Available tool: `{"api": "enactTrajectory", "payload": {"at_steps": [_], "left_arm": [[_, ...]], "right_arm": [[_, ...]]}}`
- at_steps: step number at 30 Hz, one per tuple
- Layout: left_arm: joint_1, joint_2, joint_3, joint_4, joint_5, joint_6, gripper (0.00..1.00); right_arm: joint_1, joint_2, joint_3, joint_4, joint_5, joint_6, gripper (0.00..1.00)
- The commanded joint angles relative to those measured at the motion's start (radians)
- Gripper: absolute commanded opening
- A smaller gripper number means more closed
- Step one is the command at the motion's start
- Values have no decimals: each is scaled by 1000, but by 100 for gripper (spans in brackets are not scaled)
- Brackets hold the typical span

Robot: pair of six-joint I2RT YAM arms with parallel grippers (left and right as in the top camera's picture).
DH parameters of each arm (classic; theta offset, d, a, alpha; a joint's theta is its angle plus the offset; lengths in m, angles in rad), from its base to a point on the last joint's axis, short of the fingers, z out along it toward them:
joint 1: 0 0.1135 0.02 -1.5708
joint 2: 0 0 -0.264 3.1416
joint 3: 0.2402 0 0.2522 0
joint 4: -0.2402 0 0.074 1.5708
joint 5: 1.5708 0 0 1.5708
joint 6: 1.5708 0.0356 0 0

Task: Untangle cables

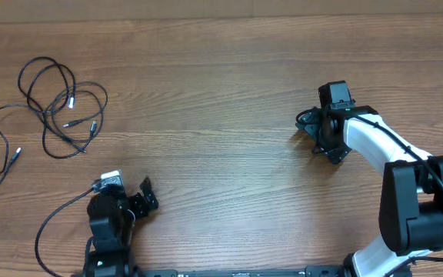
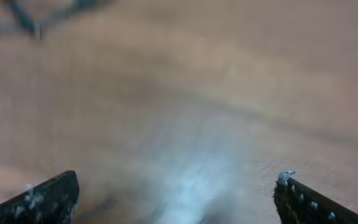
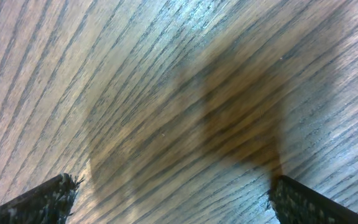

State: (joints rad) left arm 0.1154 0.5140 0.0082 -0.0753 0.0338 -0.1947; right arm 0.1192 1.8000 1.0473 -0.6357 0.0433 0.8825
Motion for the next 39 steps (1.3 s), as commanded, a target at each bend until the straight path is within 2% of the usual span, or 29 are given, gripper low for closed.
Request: {"api": "enactTrajectory", "payload": {"at_steps": [1, 3, 7, 34, 39], "left_arm": [[-27, -192, -3, -4, 4, 32, 100], [-45, -384, -3, -5, 3, 68, 100], [-71, -511, -3, -8, -8, 153, 100], [-80, -510, -3, -2, -4, 173, 100], [-80, -510, -3, -2, -4, 173, 100]], "right_arm": [[3, 9, -13, 2, -23, 8, 100], [3, 9, -13, 2, -23, 8, 100], [3, 9, -13, 2, -23, 8, 100], [3, 8, -13, 2, -23, 8, 100], [3, -49, -13, 2, -23, 8, 100]]}}
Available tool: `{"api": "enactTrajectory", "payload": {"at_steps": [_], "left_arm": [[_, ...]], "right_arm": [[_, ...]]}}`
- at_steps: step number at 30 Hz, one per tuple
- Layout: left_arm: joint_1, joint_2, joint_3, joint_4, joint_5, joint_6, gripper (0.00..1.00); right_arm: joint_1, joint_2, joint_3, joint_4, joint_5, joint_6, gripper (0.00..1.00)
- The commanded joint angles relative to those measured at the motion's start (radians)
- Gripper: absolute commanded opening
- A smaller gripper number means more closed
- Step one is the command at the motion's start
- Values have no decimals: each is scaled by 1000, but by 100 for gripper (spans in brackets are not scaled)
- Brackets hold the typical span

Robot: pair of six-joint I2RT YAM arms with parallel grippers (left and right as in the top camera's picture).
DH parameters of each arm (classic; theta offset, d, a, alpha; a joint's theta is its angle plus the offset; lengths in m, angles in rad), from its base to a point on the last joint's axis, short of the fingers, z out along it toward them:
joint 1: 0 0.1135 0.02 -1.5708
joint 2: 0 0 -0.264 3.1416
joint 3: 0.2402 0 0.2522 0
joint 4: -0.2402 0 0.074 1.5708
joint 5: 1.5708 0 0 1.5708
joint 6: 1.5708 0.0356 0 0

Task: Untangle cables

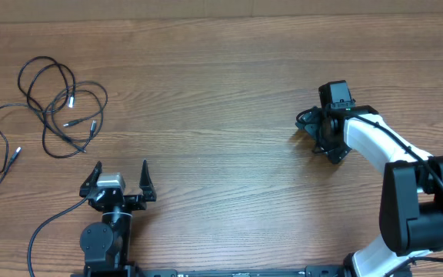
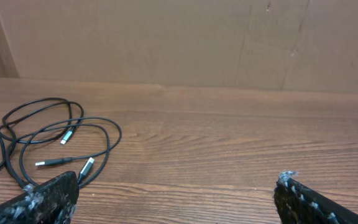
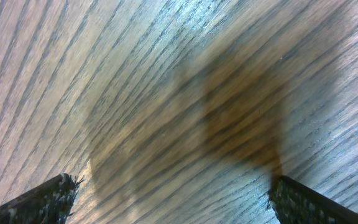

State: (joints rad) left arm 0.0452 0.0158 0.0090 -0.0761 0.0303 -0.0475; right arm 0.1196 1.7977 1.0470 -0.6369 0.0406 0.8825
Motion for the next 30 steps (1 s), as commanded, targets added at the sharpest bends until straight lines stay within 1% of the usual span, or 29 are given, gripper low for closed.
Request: {"api": "enactTrajectory", "payload": {"at_steps": [1, 3, 4, 6, 8, 9, 11, 12, 13, 15, 16, 24, 26, 27, 30], "left_arm": [[-10, -11, -4, -2, -1, 26, 100], [-10, -11, -4, -2, -1, 26, 100], [-10, -11, -4, -2, -1, 26, 100], [-10, -11, -4, -2, -1, 26, 100], [-9, -11, -4, -2, -1, 26, 100], [-10, -11, -4, -2, -1, 26, 100], [-10, -11, -4, -2, -1, 26, 100], [-10, -11, -4, -2, -1, 26, 100], [-10, -11, -4, -2, -1, 26, 99], [-10, -11, -4, -2, -1, 26, 100], [-10, -11, -4, -2, -1, 26, 99], [-10, -11, -4, -2, -1, 26, 100], [-10, -11, -4, -2, -1, 26, 99], [-10, -11, -4, -2, -1, 26, 100], [-10, -11, -4, -2, -1, 26, 99]], "right_arm": [[3, -109, -13, 3, -20, 8, 100], [3, -204, -13, 3, -20, 8, 100], [3, -278, -13, 3, -20, 8, 100], [3, -491, -13, 3, -20, 8, 100], [3, -663, -13, 3, -20, 8, 100], [3, -799, -13, 3, -20, 8, 100], [3, -1017, -13, 2, -20, 8, 100], [3, -1053, -13, 2, -20, 8, 100], [3, -1145, -13, 1, -20, 8, 100], [3, -1234, -13, -2, -20, 8, 100], [3, -1248, -13, -3, -20, 8, 100], [3, -1270, -16, -9, -20, 8, 100], [3, -1349, -76, -24, -10, 1, 100], [3, -1409, -133, -24, -10, 1, 100], [2, -1628, -362, -24, -48, 8, 100]]}}
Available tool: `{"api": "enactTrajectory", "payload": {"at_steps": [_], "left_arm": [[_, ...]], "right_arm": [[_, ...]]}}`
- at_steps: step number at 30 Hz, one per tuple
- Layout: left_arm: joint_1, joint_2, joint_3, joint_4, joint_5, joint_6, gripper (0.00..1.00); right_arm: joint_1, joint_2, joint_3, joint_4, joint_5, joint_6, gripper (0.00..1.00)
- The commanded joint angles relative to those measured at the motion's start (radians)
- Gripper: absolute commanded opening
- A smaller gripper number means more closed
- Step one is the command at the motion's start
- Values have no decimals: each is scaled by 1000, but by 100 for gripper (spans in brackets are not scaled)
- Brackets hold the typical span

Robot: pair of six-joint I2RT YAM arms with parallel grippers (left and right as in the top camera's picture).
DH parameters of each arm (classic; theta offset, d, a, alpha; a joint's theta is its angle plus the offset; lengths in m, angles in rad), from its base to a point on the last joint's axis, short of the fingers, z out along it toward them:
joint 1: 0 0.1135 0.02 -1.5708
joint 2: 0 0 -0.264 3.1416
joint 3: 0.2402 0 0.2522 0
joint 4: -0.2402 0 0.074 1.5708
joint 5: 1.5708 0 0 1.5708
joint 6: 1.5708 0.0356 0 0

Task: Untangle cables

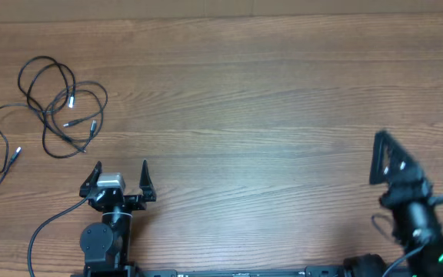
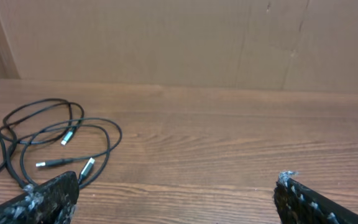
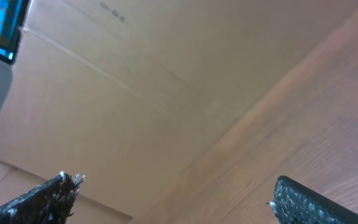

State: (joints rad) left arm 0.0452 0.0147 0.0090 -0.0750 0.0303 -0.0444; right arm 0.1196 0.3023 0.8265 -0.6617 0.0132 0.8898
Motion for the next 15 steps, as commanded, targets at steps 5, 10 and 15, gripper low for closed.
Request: {"api": "enactTrajectory", "payload": {"at_steps": [5, 10, 15], "left_arm": [[-10, -10, -4, -3, -1, 23, 100], [-10, -10, -4, -3, -1, 23, 100], [-10, -10, -4, -3, -1, 23, 100]], "right_arm": [[3, -297, -353, 65, -23, -10, 100], [3, -299, -589, 716, 8, -546, 100], [3, -299, -803, 1154, 16, -777, 100]]}}
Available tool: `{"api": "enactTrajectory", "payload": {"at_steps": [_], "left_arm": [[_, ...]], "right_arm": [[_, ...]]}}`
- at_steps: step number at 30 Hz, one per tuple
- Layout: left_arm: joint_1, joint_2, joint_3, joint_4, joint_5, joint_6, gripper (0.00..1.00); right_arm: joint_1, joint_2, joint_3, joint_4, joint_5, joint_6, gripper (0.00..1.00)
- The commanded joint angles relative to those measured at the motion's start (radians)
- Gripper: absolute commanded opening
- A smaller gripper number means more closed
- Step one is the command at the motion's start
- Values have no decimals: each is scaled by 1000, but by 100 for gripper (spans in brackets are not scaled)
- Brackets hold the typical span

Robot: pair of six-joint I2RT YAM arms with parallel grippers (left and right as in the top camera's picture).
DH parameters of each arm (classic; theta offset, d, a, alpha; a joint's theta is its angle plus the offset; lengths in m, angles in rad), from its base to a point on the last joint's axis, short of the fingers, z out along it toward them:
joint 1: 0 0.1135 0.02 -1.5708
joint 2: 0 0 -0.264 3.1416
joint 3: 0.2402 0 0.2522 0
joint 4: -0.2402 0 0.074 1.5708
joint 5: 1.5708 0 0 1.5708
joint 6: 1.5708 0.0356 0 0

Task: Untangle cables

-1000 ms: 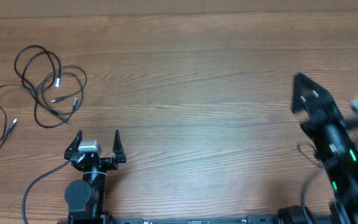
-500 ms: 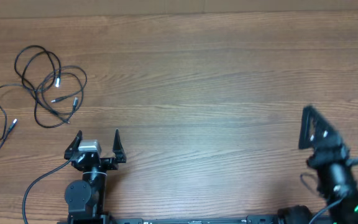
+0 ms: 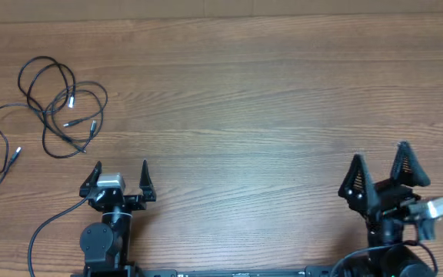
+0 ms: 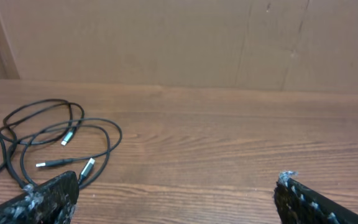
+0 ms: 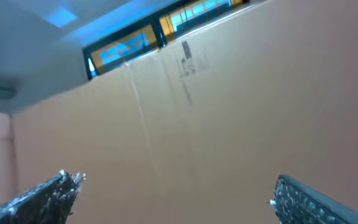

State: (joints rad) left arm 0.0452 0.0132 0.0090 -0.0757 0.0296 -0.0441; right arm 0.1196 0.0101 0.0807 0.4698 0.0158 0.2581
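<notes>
Thin black cables (image 3: 56,108) with silver plugs lie looped and tangled at the table's far left; the left wrist view shows the same cables (image 4: 55,134) ahead on its left. My left gripper (image 3: 119,173) stands open near the front edge, below the tangle, holding nothing. At the front right my right gripper (image 3: 383,171) is open and empty too. Its wrist camera faces a cardboard wall, with only the two fingertips (image 5: 55,190) showing at the bottom.
A wooden table (image 3: 237,100) fills the overhead view. A cardboard wall (image 4: 166,43) stands along its far edge. The left arm's own black lead (image 3: 48,223) curves across the table at the front left.
My right gripper has settled upright at the front right edge, jaws open; its camera now faces the cardboard wall and a lit window. The left arm and the cables have not moved.
First my right arm reached out over the right middle of the table, camera close to the wood, while the left gripper lay turned low by the front edge. The left one then stood upright facing the cables. The right arm has since drawn back to the front right.
</notes>
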Motion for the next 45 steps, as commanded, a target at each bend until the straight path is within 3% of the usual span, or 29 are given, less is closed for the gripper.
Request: {"api": "enactTrajectory", "payload": {"at_steps": [1, 4, 6, 9, 22, 45], "left_arm": [[-10, -9, -4, -2, 0, 22, 99], [-10, -9, -4, -2, 0, 22, 100], [-10, -9, -4, -2, -1, 22, 100], [-10, -9, -4, -2, -1, 22, 99], [-10, -9, -4, -2, -1, 22, 100], [-10, -9, -4, -2, -1, 22, 100]], "right_arm": [[3, -7, -73, -3, 21, -145, 100], [3, -7, -73, -145, 21, -144, 100], [3, -7, -73, -360, 21, -144, 100], [3, -7, -73, -548, 50, -144, 100], [-66, -7, -73, -544, 50, -144, 100], [-36, -7, -73, -547, 50, -144, 100]]}}
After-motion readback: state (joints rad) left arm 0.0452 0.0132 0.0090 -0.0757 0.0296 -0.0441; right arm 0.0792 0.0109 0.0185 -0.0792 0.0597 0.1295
